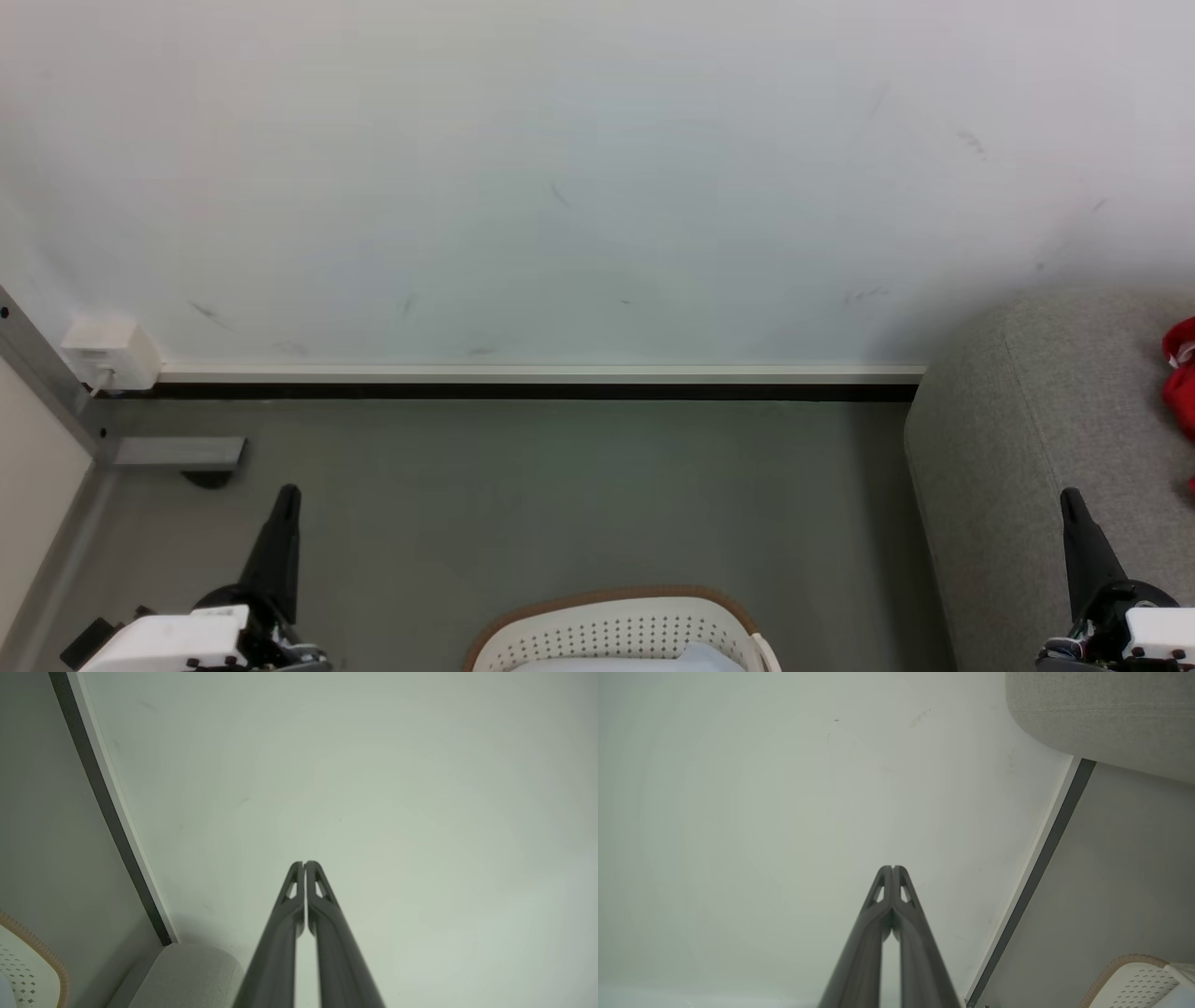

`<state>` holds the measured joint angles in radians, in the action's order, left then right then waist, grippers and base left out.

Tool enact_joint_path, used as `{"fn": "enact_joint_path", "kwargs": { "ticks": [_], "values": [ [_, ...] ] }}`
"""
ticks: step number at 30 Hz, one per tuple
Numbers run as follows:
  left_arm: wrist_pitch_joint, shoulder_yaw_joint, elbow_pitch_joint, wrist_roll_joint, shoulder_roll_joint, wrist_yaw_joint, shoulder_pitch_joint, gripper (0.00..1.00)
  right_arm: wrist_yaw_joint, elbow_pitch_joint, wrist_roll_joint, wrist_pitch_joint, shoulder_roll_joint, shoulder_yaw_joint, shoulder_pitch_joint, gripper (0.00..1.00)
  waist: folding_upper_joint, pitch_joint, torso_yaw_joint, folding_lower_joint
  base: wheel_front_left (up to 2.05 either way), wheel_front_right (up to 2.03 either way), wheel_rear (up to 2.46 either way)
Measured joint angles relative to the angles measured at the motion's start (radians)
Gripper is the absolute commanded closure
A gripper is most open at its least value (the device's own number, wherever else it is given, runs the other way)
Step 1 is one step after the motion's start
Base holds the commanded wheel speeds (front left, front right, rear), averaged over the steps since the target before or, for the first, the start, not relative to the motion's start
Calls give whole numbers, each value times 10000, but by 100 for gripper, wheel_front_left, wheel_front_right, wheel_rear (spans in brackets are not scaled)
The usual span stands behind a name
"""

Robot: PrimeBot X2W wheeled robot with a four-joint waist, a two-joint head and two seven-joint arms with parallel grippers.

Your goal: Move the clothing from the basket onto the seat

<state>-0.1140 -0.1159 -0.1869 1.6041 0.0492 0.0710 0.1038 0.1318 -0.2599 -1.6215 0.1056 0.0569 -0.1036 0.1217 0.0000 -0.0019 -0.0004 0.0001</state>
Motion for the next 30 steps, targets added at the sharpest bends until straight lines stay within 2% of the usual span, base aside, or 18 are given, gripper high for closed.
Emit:
{"fn": "enact_joint_path", "kwargs": {
  "ticks": [30],
  "values": [
    [0, 0, 0, 0, -2, 0, 1, 100, 0, 4, -50, -13, 50, 48, 1, 100, 0, -1, 1, 0, 0, 0, 0]
  ]
}}
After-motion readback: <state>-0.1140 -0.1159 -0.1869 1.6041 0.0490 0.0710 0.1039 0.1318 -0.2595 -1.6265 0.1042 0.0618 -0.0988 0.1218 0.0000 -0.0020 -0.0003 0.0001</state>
